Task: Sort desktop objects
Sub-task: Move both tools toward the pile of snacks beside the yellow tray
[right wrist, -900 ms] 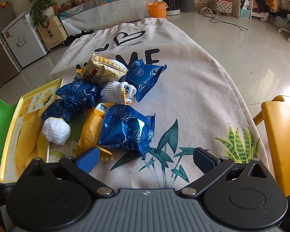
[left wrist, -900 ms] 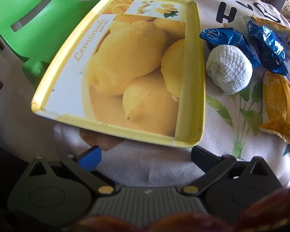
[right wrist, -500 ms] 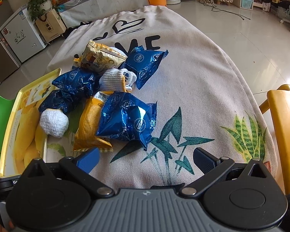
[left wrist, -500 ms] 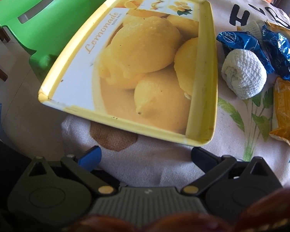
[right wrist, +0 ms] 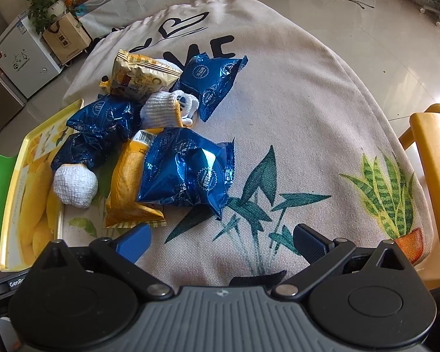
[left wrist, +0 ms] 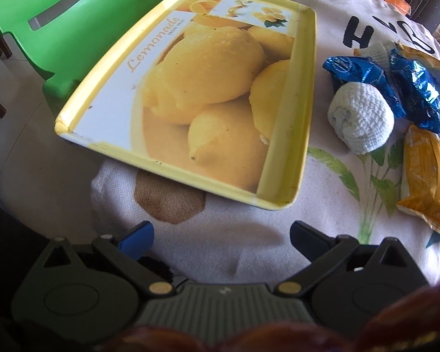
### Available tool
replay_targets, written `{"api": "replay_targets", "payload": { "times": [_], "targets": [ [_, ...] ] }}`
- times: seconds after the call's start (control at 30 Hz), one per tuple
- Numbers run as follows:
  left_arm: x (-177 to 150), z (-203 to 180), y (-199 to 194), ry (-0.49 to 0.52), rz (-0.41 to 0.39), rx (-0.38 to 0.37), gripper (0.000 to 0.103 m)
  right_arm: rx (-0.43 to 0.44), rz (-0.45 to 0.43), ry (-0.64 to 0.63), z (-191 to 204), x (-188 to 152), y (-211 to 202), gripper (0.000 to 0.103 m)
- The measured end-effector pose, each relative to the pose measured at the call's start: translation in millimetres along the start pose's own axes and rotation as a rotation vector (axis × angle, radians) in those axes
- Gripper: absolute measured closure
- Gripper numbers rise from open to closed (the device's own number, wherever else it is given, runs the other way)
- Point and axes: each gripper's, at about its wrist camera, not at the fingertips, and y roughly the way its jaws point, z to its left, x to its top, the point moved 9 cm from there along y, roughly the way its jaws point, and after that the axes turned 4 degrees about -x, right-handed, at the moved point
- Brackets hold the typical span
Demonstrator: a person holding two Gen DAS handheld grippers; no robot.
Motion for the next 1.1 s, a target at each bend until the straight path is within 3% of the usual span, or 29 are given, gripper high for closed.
{"api": "replay_targets", "payload": {
  "times": [0.2,0.53,1.1],
  "targets": [
    [-22,-19,-2,0.005,0.047,-0.082,0.001,0.0,0.016,0.073,-8,2,6,0.0],
    [-45,-49,-15,0.091,0.058,-0.076,0.001,0.009,0.016,0.142,-13,5,14,0.0],
    [-47,-64,-34,0.124,0.064,-0.104,0.001,-0.246,-0.085,0.17,-34,30,14,0.0]
  ]
}}
